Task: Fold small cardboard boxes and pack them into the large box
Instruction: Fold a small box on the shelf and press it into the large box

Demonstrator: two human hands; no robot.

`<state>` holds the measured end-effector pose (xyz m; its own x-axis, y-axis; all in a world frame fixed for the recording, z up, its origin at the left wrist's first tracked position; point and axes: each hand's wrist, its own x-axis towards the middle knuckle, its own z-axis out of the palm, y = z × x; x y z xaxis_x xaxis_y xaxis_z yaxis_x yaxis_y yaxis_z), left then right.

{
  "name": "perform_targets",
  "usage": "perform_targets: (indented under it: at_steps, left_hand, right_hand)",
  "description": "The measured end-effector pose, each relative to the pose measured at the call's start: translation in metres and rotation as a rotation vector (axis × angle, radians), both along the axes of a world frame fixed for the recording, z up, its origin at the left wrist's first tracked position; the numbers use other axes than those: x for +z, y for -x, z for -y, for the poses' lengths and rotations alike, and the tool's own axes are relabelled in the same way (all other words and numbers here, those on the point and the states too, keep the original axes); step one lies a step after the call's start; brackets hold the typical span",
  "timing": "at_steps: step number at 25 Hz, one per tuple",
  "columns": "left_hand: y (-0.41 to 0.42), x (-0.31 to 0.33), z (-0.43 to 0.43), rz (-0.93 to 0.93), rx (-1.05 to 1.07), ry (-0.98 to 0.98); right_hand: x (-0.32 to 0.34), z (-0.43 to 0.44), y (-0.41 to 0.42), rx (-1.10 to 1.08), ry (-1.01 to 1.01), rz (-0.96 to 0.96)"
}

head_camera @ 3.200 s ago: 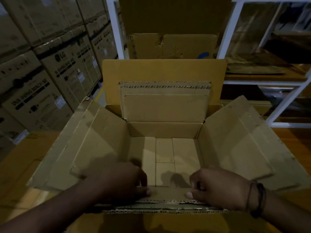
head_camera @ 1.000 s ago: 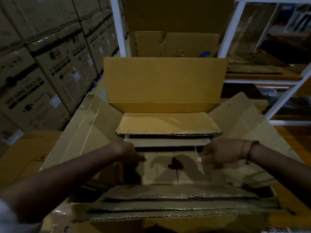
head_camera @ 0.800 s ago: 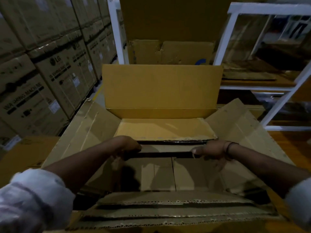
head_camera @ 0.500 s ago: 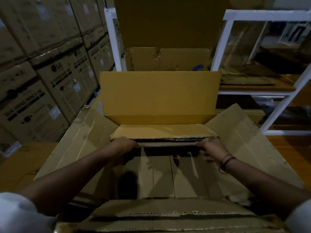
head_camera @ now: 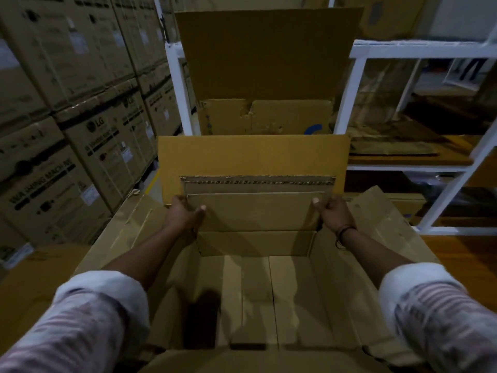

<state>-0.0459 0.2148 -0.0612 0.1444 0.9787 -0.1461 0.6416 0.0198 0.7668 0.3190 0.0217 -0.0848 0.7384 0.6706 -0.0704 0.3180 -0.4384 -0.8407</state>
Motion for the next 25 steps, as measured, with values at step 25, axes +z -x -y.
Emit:
perform_targets:
  at_steps: [25]
  left_hand:
    - [-0.007, -0.030, -0.022, 0.010, 0.020, -0.037]
  right_hand:
    - [-0.007, -0.030, -0.019, 0.066, 0.226, 0.094]
